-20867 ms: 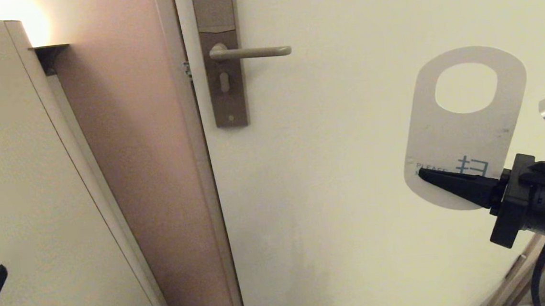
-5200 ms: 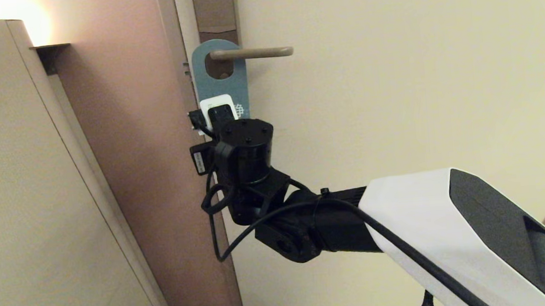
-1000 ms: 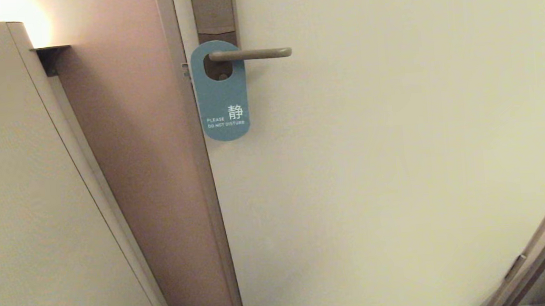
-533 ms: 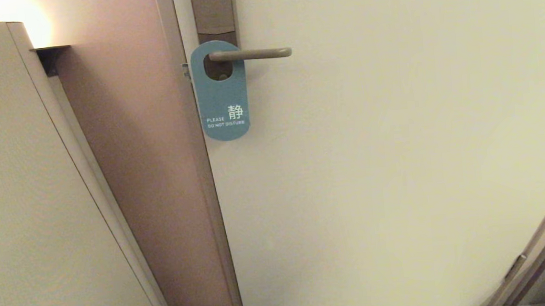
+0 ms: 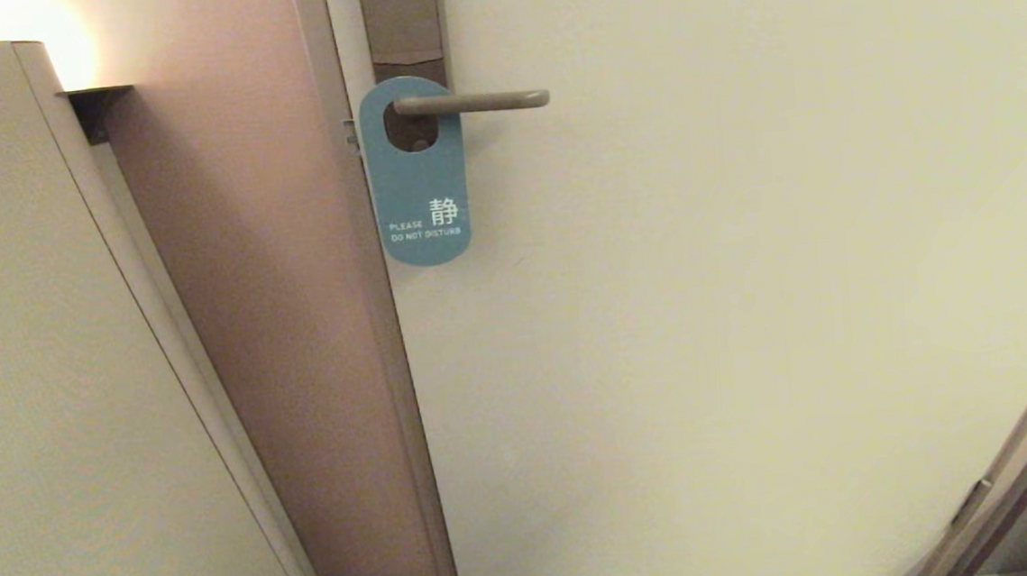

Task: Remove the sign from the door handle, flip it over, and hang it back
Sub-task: Take down the sign

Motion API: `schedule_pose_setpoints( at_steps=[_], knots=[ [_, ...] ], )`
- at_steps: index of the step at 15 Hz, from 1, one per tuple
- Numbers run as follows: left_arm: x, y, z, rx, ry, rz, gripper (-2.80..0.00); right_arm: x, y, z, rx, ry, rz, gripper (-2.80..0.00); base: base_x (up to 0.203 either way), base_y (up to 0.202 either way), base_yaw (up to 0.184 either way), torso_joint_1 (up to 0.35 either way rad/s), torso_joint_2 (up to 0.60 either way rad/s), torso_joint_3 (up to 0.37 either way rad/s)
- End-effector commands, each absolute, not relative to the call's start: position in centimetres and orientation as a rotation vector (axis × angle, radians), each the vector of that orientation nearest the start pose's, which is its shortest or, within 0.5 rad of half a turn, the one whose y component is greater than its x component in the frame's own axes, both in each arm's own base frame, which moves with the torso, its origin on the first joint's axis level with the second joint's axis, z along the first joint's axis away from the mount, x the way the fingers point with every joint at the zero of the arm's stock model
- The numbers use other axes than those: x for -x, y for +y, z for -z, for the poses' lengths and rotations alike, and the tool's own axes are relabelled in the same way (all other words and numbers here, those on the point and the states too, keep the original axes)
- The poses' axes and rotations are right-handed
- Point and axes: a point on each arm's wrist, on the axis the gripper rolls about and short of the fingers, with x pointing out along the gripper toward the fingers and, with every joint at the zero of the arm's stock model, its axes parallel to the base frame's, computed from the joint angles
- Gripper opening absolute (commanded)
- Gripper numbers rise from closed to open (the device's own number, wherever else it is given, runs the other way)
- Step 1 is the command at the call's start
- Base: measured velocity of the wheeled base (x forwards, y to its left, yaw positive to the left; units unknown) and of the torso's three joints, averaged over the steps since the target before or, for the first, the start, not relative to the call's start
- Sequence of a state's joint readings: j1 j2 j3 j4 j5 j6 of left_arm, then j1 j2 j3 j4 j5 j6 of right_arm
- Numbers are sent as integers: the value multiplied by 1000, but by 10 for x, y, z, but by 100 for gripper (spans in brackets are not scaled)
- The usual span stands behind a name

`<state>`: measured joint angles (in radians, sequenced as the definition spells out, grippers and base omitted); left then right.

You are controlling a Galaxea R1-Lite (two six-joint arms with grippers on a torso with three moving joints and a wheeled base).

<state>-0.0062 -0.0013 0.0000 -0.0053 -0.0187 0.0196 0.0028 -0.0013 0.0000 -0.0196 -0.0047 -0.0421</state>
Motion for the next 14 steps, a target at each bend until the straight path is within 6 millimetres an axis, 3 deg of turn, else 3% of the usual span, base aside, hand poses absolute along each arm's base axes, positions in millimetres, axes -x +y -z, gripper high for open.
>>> schedule_pose_setpoints(
  at_steps=[1,14],
  knots=[
    [23,0,-76,-20,-6,24,-280,23,0,-78,43,-20,2,-280,0,0,0,0,0,0],
    [23,0,-76,-26,-5,25,-280,23,0,-78,43,-21,2,-280,0,0,0,0,0,0]
  ],
)
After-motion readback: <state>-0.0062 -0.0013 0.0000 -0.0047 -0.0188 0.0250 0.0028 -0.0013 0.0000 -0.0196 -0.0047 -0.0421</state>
